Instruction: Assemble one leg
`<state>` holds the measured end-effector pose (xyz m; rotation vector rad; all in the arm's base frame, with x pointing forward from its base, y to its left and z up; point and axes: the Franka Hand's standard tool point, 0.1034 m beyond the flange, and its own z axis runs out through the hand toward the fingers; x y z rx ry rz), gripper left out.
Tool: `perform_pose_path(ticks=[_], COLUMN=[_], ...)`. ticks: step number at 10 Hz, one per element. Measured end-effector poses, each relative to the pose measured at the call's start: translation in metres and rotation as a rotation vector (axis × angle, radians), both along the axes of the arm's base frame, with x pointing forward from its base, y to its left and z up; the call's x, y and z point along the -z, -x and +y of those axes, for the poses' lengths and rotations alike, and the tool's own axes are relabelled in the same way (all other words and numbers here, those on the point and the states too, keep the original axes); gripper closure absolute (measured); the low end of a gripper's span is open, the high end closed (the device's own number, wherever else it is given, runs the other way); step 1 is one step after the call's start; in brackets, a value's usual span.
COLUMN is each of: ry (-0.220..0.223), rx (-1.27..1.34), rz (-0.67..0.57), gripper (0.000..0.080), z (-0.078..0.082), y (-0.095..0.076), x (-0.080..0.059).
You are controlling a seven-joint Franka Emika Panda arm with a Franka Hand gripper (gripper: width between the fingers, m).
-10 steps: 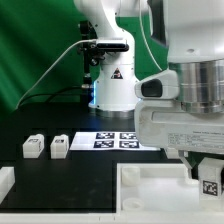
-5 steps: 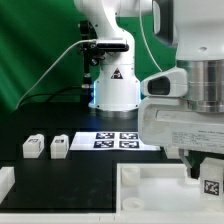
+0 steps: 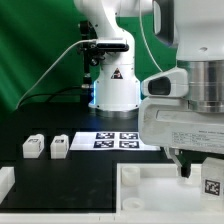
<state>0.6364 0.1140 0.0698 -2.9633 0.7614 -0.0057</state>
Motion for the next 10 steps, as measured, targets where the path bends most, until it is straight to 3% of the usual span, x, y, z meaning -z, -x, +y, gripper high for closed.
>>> perform_pose_path(ticks=[3, 4, 5, 7, 10], ry=[0.000, 0.000, 0.000, 0.000, -0.028], rx=[0.000, 0.000, 0.000, 0.000, 0.163], rz=[0.000, 0.000, 0.000, 0.000, 0.015], gripper=[0.0150, 0.0272, 0.0272, 0.0509, 0.0508], z=[0.0000, 0.0000, 0.0000, 0.0000, -0.0028], y=[0.0000, 0.0001, 0.0001, 0.0001, -0.0005], x=[0.0001, 0.0001, 0.0002, 0.0002, 0.0006])
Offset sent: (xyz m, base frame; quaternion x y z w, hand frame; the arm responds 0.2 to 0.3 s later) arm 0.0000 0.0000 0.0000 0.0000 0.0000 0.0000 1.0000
